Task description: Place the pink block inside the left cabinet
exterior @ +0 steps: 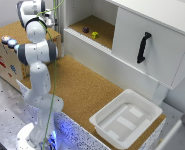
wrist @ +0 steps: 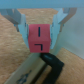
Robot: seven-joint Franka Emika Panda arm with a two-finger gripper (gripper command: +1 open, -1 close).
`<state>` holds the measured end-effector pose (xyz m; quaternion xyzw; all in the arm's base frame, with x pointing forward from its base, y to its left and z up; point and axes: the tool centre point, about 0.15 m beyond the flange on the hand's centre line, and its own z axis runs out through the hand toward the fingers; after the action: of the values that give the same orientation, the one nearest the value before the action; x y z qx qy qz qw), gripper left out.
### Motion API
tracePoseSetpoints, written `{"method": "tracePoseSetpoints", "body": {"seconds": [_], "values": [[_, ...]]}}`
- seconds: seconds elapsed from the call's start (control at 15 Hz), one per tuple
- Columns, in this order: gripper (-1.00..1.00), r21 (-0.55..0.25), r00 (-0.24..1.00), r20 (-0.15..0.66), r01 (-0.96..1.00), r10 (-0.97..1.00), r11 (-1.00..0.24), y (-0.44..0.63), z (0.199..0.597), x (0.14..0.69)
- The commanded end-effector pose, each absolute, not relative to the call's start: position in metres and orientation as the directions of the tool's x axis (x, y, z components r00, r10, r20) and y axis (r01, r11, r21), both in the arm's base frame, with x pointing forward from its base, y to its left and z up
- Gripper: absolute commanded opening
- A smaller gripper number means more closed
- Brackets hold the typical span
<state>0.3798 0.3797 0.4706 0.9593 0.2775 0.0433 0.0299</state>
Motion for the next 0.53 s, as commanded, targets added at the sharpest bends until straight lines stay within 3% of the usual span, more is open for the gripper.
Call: {"method": "tracePoseSetpoints", "body": {"seconds": [0.0,0.47], "values": [[-1.00,-0.057,0.958,0.115,0.270,0.262,-0.961,0.309,0.456,0.405],[-1.00,-0.030,0.979,0.117,-0.166,-0.169,-0.986,0.212,0.456,0.457]]}}
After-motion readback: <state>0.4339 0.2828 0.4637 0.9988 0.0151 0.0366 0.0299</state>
